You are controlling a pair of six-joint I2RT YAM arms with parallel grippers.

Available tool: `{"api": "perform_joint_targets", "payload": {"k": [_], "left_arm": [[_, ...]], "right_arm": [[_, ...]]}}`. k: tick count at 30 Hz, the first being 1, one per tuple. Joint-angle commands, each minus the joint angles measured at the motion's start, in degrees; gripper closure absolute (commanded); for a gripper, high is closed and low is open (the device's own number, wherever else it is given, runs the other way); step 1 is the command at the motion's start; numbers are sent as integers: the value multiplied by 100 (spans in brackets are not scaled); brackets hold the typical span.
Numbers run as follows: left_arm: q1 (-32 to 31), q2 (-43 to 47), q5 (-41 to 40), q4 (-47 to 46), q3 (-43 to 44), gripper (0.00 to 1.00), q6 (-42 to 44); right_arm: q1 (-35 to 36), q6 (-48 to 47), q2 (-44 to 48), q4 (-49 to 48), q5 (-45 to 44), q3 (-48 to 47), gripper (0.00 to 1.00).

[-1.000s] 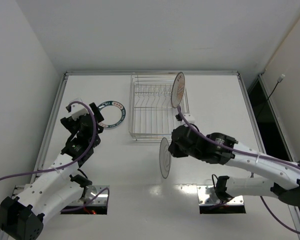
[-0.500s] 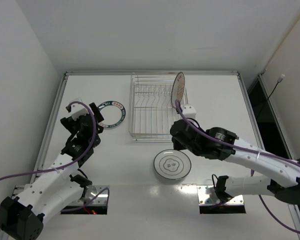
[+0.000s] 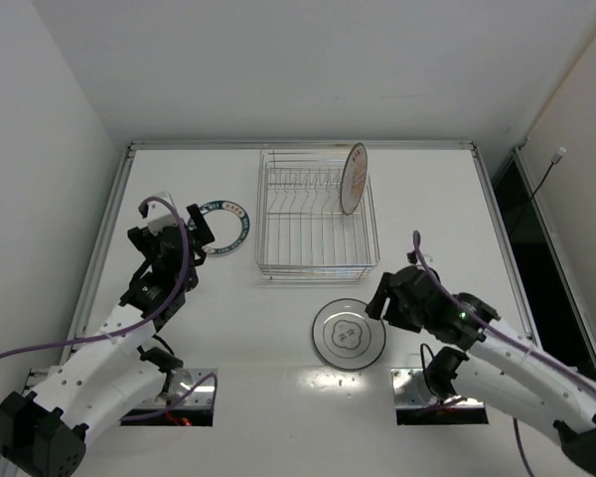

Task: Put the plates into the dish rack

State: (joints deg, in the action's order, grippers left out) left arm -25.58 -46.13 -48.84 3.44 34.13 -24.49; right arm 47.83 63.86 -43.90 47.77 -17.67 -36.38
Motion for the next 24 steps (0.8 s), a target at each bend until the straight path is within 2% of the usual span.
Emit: {"api": "perform_joint_targets", "payload": {"k": [1,2,5,8,12,14,17,18,20,21,24], "left_arm": [[-87,-53,1180,112,489,0,-38],[-87,-167,1323,174,542,0,-38],[-87,-291,1465,174,595,0,-38],[-87,-352,1465,174,595,0,-38],[-87,-414,1518,174,595,0,-38],[-87,-414,1466,174,595,0,-38],[-87,-467,1334,174,595,0,-38],[-87,-467,1333,174,595,0,-38],[-87,-467,1280,174,648,0,-38],[-87,-467,1211,174,648,0,-38],[-87,-467,1157,235,648,0,-38]], "right_arm": [[-878,469,530,-994,1717,1148,35],[-1351,609,688,-1180,2010,1420,33],[-2048,900,804,-2085,2969,2484,31],[-2594,673,550,-2158,3120,2539,28],[-3253,14,-591,-2579,3744,2592,27],[-3543,-319,-1285,-2983,4076,2592,30],[-3675,-741,-2189,-3204,4333,2365,58],[-3676,-839,-2358,-3204,4334,2303,76],[-3676,-988,-2614,-3335,4465,2250,93],[-3676,-1093,-2693,-3335,4465,2249,100],[-3623,-1269,-2694,-3335,4465,2188,100]]}}
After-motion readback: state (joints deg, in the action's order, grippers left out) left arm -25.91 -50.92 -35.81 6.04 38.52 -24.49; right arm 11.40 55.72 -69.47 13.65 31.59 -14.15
